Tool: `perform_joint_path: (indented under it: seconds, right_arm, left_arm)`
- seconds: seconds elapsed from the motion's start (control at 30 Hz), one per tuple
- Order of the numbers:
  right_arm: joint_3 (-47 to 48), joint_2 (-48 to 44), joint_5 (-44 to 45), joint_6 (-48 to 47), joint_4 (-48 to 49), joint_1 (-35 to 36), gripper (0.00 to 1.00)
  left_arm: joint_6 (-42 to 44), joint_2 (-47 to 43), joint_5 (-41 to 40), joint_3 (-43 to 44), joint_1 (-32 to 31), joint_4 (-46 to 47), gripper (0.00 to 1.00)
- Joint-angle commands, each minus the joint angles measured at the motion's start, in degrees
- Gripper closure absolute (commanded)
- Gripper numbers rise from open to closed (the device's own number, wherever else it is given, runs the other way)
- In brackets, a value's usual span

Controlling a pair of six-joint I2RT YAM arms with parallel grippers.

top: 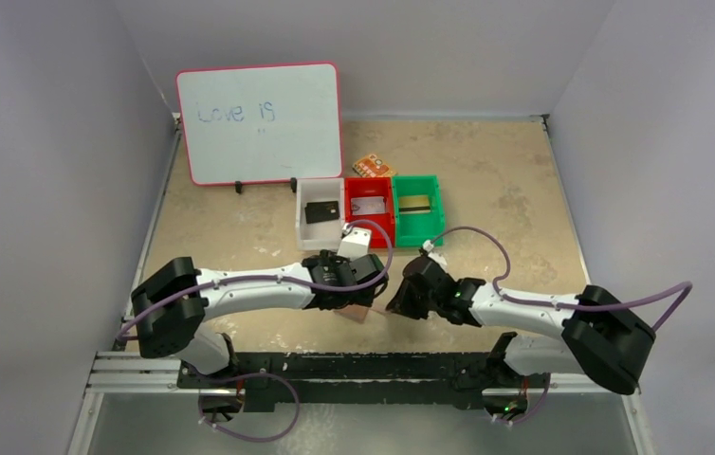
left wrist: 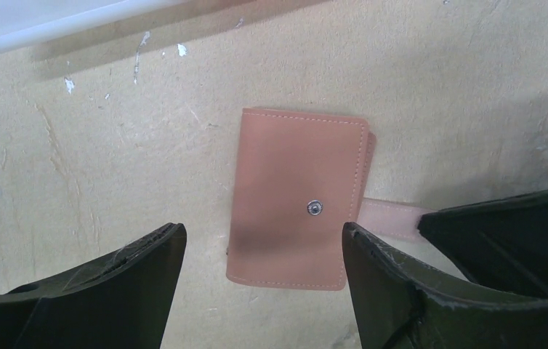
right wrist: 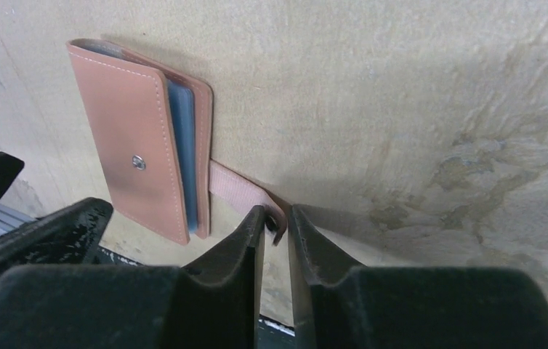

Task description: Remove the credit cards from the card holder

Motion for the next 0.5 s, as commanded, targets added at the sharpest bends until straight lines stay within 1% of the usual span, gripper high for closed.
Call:
perform_joint_path:
  seconds: [0.0,0.07,0.23,0.4,0.47]
  right_arm:
    - [-3.2,-2.6,2.2,1.6,-1.4,-0.2,0.83]
    - [-4.2,-4.5,2.3,2.2,-0.6,-0.2,0.89]
    - [-8.5,-9.3,1.9,4.6,4.1,-0.6,0.95]
    - [-14.5,-11.2,-0.9,9.7,12.7,-0.8,0.96]
    - [-15.1,-11.7,-0.9,10.2,12.9,-0.8,0.96]
  left_arm:
    - [0.2,0.0,-1.5,2.7,-0.9,-0.1,0.21]
    - [1.2,0.7,-0.9,3.4,-1.8,0.1,0.21]
    - [2.6,4.8,-1.1,6.3,-4.3,-1.3,0.21]
    - [1.7,9.3,-6.2,9.2,-6.6,-3.8,0.21]
    - [0.9,11.3,-8.0,10.3,-7.1,-4.8,0.21]
